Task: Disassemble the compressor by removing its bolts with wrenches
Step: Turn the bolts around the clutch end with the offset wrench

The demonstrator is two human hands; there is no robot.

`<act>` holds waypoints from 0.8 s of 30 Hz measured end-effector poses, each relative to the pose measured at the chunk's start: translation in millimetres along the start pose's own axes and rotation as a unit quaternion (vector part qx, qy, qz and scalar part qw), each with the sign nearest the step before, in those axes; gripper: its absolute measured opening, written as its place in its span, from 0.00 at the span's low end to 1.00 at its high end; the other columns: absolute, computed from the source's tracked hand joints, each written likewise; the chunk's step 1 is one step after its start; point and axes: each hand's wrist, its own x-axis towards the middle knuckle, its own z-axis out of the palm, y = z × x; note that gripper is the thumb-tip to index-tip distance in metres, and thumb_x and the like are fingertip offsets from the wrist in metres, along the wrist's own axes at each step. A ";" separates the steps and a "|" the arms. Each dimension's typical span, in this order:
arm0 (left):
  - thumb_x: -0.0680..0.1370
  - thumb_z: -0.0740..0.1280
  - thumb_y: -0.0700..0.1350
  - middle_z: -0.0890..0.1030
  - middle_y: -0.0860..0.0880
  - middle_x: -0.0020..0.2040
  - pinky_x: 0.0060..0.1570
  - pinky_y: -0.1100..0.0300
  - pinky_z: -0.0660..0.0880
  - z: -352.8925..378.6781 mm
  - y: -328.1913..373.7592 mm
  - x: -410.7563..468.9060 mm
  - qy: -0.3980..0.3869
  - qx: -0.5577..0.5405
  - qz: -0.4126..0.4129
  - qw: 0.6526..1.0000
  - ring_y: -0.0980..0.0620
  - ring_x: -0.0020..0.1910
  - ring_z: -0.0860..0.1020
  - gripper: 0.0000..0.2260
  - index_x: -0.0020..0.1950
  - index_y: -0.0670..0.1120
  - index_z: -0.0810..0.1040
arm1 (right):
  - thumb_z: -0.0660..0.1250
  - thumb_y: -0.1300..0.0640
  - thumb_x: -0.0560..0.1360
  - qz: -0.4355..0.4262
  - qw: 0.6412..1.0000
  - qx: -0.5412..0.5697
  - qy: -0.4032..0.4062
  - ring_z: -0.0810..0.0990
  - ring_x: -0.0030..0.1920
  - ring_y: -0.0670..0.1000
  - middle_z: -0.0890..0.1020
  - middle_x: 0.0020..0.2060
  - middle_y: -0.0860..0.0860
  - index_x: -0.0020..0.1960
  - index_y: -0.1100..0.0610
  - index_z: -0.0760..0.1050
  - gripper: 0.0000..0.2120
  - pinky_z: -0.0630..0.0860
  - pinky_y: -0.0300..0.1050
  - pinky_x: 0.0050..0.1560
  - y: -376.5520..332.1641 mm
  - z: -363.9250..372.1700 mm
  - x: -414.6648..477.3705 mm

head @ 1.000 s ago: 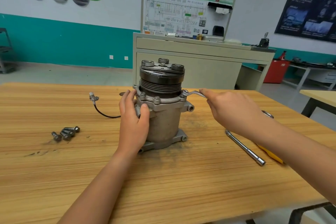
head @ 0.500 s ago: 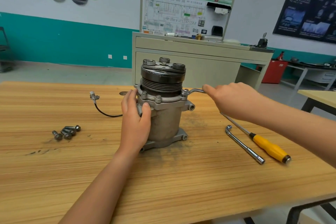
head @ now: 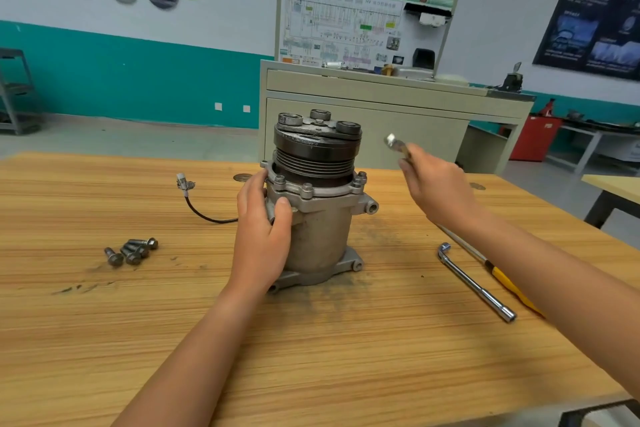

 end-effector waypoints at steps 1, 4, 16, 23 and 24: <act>0.81 0.56 0.43 0.61 0.57 0.66 0.58 0.79 0.55 0.2 -0.5 0.3 0.001 0.001 0.000 1.000 0.70 0.61 0.60 0.21 0.74 0.48 0.59 | 0.59 0.61 0.79 0.013 1.000 0.011 0.001 0.71 0.27 0.54 0.71 0.29 0.50 0.59 0.64 0.72 0.12 0.62 0.41 0.30 -0.1 -8.1 -5.5; 0.81 0.56 0.43 0.61 0.58 0.66 0.58 0.76 0.57 0.8 -1.4 0.3 0.002 -0.003 -0.001 1.000 0.69 0.61 0.60 0.21 0.74 0.49 0.59 | 0.57 0.57 0.80 -0.026 0.998 -0.022 -0.053 0.70 0.25 0.55 0.69 0.26 0.50 0.68 0.58 0.67 0.17 0.62 0.41 0.27 -7.4 -27.6 -17.8; 0.81 0.56 0.44 0.61 0.57 0.66 0.62 0.68 0.57 1.0 0.7 -0.5 0.001 0.000 0.000 1.000 0.67 0.62 0.60 0.21 0.74 0.49 0.59 | 0.53 0.61 0.78 -0.058 0.949 -0.236 -0.202 0.64 0.24 0.49 0.66 0.25 0.49 0.68 0.52 0.59 0.19 0.61 0.40 0.22 -41.8 -56.5 -17.9; 0.81 0.56 0.44 0.62 0.54 0.69 0.64 0.65 0.57 0.6 1.5 -0.9 0.001 0.001 0.000 1.000 0.63 0.65 0.61 0.21 0.74 0.49 0.59 | 0.49 0.57 0.79 -0.113 0.928 -0.286 -0.212 0.64 0.22 0.48 0.66 0.22 0.49 0.72 0.54 0.54 0.21 0.61 0.38 0.22 -39.3 -57.3 -6.4; 0.81 0.57 0.44 0.62 0.54 0.69 0.64 0.65 0.58 0.4 1.4 -0.8 0.001 0.000 0.000 1.000 0.63 0.65 0.61 0.21 0.74 0.49 0.59 | 0.48 0.55 0.80 -0.120 0.931 -0.271 -0.214 0.65 0.22 0.48 0.67 0.23 0.48 0.72 0.52 0.53 0.21 0.61 0.38 0.22 -32.2 -56.9 -5.1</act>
